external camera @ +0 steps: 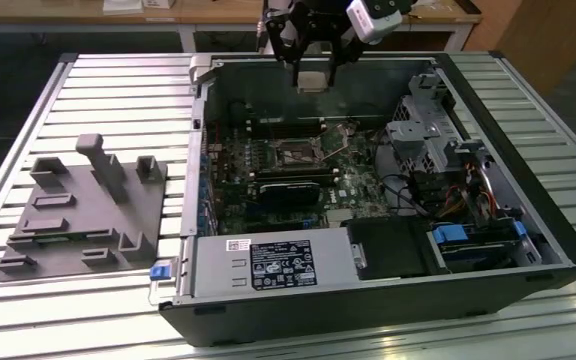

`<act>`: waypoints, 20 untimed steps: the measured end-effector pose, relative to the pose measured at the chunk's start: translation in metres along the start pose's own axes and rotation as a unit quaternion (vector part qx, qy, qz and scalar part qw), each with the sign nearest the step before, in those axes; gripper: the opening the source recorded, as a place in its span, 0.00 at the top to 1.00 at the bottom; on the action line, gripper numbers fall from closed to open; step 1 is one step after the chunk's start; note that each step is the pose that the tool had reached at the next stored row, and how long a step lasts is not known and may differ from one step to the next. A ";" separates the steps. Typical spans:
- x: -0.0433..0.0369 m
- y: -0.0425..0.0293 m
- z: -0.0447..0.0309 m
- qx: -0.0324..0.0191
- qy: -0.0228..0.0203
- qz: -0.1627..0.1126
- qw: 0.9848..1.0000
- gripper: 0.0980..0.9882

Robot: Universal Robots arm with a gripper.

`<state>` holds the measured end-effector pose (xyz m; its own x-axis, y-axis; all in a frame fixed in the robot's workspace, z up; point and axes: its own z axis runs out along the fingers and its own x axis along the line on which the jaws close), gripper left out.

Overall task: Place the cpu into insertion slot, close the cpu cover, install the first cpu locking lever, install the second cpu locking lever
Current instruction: 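Place the cpu into insertion slot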

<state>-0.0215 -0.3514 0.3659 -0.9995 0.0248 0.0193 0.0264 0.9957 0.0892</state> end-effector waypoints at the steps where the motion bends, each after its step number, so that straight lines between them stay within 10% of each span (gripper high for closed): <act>1: 0.0000 -0.0001 0.0010 0.000 0.000 0.000 1.000 0.50; 20: 0.0030 -0.0030 0.0333 0.000 -0.007 -0.001 1.000 0.50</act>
<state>-0.0252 -0.3514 0.3326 -0.9997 0.0248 0.0050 0.0251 0.9956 0.0898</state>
